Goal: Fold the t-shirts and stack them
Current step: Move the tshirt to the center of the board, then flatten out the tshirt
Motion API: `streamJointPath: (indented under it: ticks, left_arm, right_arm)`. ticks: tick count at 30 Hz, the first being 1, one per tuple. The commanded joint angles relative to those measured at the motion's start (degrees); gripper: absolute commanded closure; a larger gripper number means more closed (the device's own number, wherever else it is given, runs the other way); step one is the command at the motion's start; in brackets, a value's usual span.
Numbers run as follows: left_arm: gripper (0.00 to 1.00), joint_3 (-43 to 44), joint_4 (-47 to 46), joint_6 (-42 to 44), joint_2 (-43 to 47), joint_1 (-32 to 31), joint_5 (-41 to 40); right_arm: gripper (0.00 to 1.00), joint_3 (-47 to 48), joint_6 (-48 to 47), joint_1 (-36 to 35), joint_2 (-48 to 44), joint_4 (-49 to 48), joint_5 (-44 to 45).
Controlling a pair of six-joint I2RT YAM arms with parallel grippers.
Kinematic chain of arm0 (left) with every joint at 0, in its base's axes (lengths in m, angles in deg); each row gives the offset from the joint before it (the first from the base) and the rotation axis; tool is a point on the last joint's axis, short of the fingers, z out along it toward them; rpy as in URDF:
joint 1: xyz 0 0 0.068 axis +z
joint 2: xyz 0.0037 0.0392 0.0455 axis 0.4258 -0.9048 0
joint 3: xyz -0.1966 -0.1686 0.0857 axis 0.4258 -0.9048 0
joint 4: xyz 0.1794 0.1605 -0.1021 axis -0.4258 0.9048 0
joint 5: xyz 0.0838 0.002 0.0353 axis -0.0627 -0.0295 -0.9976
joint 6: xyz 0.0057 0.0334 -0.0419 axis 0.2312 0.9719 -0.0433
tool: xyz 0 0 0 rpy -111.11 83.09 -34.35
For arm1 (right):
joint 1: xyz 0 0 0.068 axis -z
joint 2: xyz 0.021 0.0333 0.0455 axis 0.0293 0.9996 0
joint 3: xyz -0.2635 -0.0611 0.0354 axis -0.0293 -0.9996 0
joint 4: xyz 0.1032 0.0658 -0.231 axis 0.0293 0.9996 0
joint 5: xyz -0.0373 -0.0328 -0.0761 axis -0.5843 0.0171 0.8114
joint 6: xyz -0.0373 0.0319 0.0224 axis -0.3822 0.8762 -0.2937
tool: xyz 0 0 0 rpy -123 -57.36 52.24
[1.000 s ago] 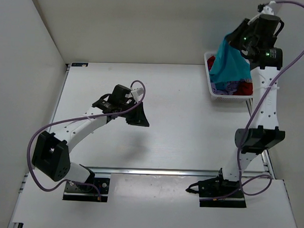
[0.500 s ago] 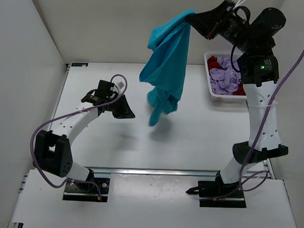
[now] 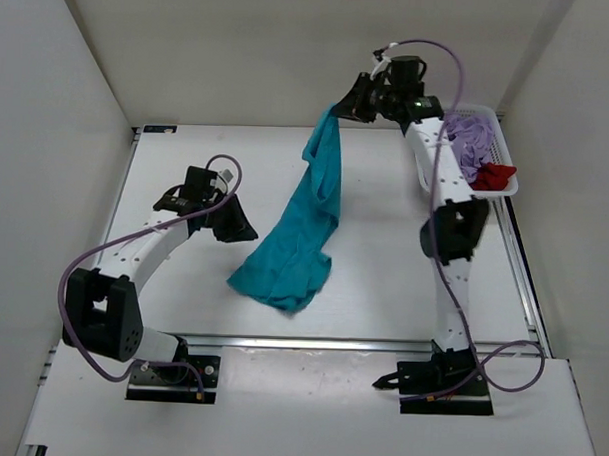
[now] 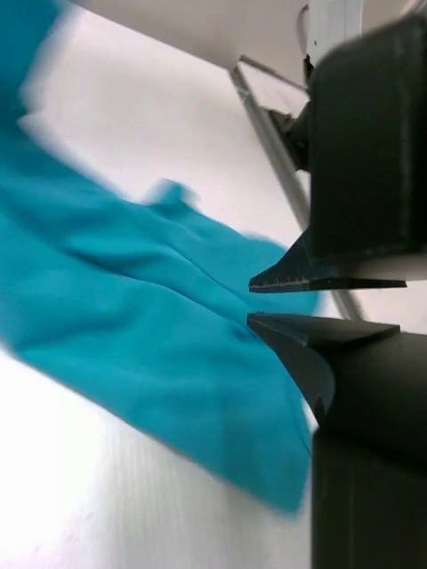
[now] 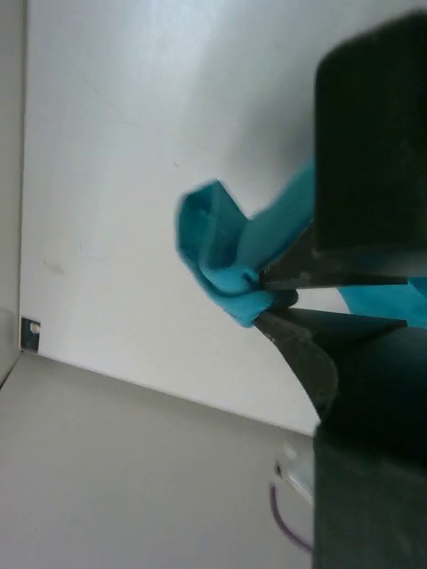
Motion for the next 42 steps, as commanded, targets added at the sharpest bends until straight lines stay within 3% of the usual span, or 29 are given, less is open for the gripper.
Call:
streamJointPath:
  ticks: [1, 2, 5, 7, 9, 12, 15, 17, 20, 25, 29, 32, 36, 37, 39, 42]
  left_arm:
    - [0.72, -1.61, -2.72, 1.15, 4.08, 0.95, -3.21]
    - [0.71, -2.57, -4.38, 1.06, 4.70, 0.69, -4.53]
    - [0.68, -3.29, -6.58, -0.43, 7.07, -2.55, -7.88]
    - [0.65, -2.07, -7.38, -0.26, 8.40, -9.91, -14.87]
    - [0.64, -0.66, -7.47, 0.18, 6.91, -14.06, -19.46]
    - [0.64, 0.67, -10.10, 0.36, 4.19, -15.92, -19.40]
    - [0.64, -1.87, -13.97, 0.36, 3.82, -16.97, -20.27]
    - [0.62, -3.19, -16.52, 1.06, 3.56, -19.17, -21.24]
    - [0.58, -0.58, -17.05, 3.95, 0.50, -24.53, -23.43]
    - [0.49, 5.24, -15.12, 9.05, -8.20, -31.47, -27.82]
    - [0.45, 13.48, -12.05, 14.84, -17.50, -38.06, -38.62]
    - [0.43, 20.94, -9.07, 18.10, -25.58, -38.52, -41.99]
    - [0.43, 31.75, -2.04, 19.51, -35.09, -38.95, -43.82]
    - [0.47, 32.91, -1.24, 19.78, -35.72, -39.39, -44.61]
    - [0.65, 35.64, 0.35, 19.70, -36.86, -39.48, -46.11]
    - [0.72, 36.44, 0.44, 19.25, -37.48, -38.34, -45.42]
  right_arm:
    - [0.84, 26.71, -0.54, -1.38, 13.78, 10.83, -0.64]
    - [0.67, 24.52, -1.13, -1.47, 12.62, 9.19, -2.47]
    - [0.59, 18.70, -7.18, -3.13, 7.87, 15.11, 1.96]
    - [0.61, 19.67, -14.21, -5.94, 3.49, 24.95, 13.28]
    - [0.64, 18.53, -15.02, -7.43, 0.93, 29.28, 17.35]
    - [0.72, 8.97, -16.25, -10.34, -8.82, 30.10, 23.42]
    - [0.72, -10.34, -16.69, -14.03, -24.09, 24.16, 29.92]
    - [0.70, -38.03, -13.55, -16.32, -42.76, 13.61, 31.61]
    - [0.66, -63.31, -7.13, -15.10, -58.80, 2.68, 27.14]
    - [0.60, -87.33, -2.12, -16.16, -76.41, -4.78, 26.61]
    - [0.58, -102.99, -0.69, -6.42, -87.22, -12.42, 14.69]
    - [0.58, -107.59, -1.92, -2.62, -88.64, -16.30, 8.69]
    - [0.57, -109.88, -3.78, -2.87, -89.34, -17.37, 8.50]
    - [0.57, -110.41, -3.34, -3.40, -89.70, -17.98, 8.24]
    - [0.56, -111.99, -1.59, -4.54, -90.66, -19.30, 7.80]
    - [0.56, -114.01, 0.09, -6.74, -91.63, -22.10, 9.02]
